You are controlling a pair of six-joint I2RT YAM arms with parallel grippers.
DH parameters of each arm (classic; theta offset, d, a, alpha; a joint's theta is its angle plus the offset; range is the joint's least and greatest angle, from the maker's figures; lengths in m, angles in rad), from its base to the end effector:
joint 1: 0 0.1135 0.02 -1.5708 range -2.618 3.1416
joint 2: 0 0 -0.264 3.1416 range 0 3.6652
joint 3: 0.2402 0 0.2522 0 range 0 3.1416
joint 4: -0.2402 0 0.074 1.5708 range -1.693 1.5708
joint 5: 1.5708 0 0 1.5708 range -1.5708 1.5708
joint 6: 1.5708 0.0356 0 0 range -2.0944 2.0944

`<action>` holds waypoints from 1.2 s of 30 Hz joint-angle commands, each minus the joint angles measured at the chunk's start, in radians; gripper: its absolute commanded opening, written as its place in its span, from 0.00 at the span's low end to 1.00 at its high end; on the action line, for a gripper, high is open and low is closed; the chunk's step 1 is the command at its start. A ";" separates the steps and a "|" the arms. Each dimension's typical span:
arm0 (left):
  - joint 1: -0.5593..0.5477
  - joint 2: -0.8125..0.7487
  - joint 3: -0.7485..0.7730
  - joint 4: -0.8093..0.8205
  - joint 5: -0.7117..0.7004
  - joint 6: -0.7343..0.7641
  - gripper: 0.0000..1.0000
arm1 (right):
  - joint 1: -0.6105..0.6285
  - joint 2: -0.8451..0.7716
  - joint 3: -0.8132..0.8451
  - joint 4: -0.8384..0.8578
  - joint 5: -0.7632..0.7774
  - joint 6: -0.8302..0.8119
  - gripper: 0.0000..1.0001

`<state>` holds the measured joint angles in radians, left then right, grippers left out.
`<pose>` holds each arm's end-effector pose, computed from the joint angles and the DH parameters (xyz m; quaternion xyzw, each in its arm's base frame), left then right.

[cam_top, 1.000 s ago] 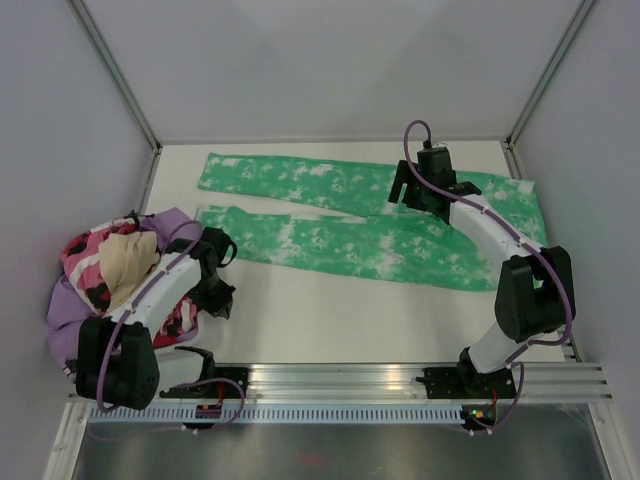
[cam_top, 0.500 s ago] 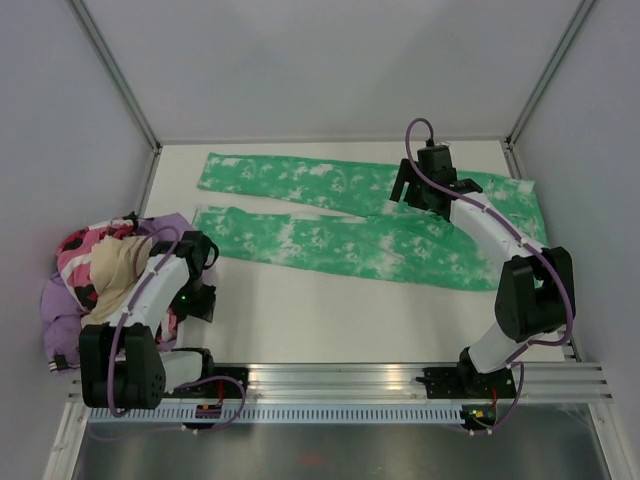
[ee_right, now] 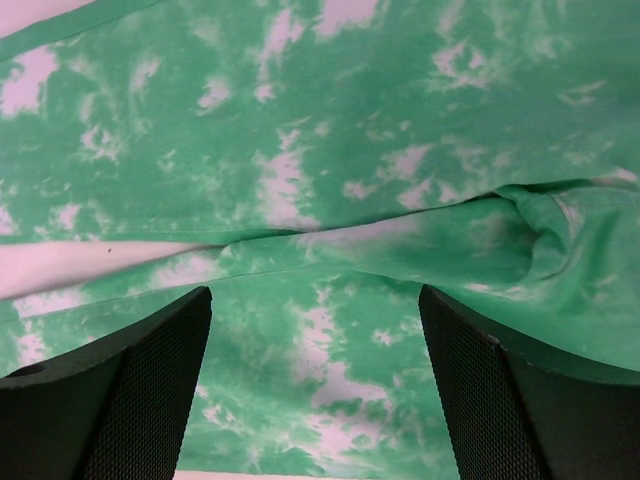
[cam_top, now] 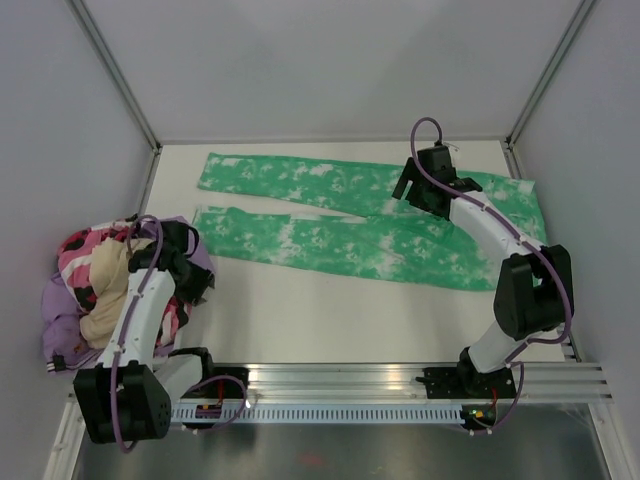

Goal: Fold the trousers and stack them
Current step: Flatten the trousers out

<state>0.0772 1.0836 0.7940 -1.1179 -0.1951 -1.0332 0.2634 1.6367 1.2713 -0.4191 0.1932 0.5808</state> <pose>0.1650 0.0197 0.2269 -0.5296 0.8388 0.0488 0.1167 0.3539 0.0884 0.2685 0.1818 0.9020 0.0749 0.3843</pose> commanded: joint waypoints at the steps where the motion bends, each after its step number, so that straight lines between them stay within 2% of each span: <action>1: 0.004 -0.073 0.050 0.468 0.305 0.236 0.46 | -0.047 0.040 0.057 -0.073 0.121 0.105 0.91; 2: -0.005 -0.074 0.059 0.522 0.362 0.229 0.60 | -0.067 0.046 0.074 -0.078 0.083 0.116 0.91; 3: -0.020 -0.064 0.069 0.567 0.423 0.223 0.65 | -0.088 0.054 0.079 -0.076 0.066 0.122 0.91; 5: -0.115 -0.024 0.149 0.622 0.405 0.232 0.75 | -0.127 0.049 0.080 -0.061 0.049 0.136 0.91; 6: -0.149 0.005 0.181 0.629 0.384 0.243 0.82 | -0.134 0.037 0.079 -0.052 0.043 0.134 0.91; 7: -0.212 0.078 0.256 0.632 0.353 0.263 0.88 | -0.141 0.029 0.074 -0.032 0.051 0.116 0.91; 10: -0.299 0.249 0.370 0.642 0.324 0.254 0.89 | -0.144 0.011 0.069 -0.027 0.072 0.088 0.91; 14: -0.333 0.453 0.543 0.653 0.243 0.156 0.86 | -0.156 -0.014 0.014 -0.010 0.084 0.073 0.91; 15: -0.335 0.491 0.571 0.630 0.214 0.131 0.82 | -0.162 -0.021 0.005 -0.009 0.078 0.080 0.91; 17: -0.333 0.597 0.666 0.583 0.079 0.041 0.79 | -0.173 -0.032 -0.030 -0.001 0.072 0.083 0.91; 18: -0.333 0.631 0.700 0.519 -0.025 -0.002 0.75 | -0.179 -0.043 -0.041 0.008 0.066 0.088 0.91; 20: -0.323 0.734 0.820 0.413 -0.116 -0.066 0.67 | -0.187 -0.054 -0.064 0.016 0.055 0.091 0.91; 21: -0.312 0.768 0.862 0.356 -0.154 -0.111 0.59 | -0.191 -0.058 -0.069 0.017 0.052 0.091 0.91; 22: -0.283 0.798 0.942 0.237 -0.162 -0.125 0.57 | -0.196 -0.060 -0.072 0.022 0.051 0.090 0.91; 24: -0.251 0.866 0.997 0.114 -0.196 -0.149 0.57 | -0.202 -0.064 -0.075 0.022 0.048 0.090 0.91; 25: -0.231 0.871 0.998 0.049 -0.213 -0.151 0.58 | -0.207 -0.064 -0.079 0.031 0.046 0.088 0.92; 27: -0.218 0.848 0.955 0.032 -0.248 -0.153 0.59 | -0.210 -0.063 -0.096 0.040 0.048 0.091 0.92; 31: -0.194 0.770 0.753 0.142 -0.215 -0.154 0.60 | -0.216 -0.060 -0.131 0.049 0.037 0.128 0.92; 32: -0.191 0.760 0.720 0.224 -0.198 -0.143 0.58 | -0.216 -0.063 -0.141 0.055 0.032 0.135 0.92; 34: -0.183 0.765 0.683 0.285 -0.164 -0.107 0.55 | -0.216 -0.066 -0.151 0.065 0.026 0.142 0.92; 36: -0.182 0.794 0.698 0.309 -0.164 -0.058 0.45 | -0.216 -0.063 -0.150 0.059 0.035 0.140 0.92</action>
<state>-0.1032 1.8889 1.4860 -0.9112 -0.3630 -1.1336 0.0521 1.6108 1.1252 -0.3958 0.2298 0.6933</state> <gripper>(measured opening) 0.483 0.917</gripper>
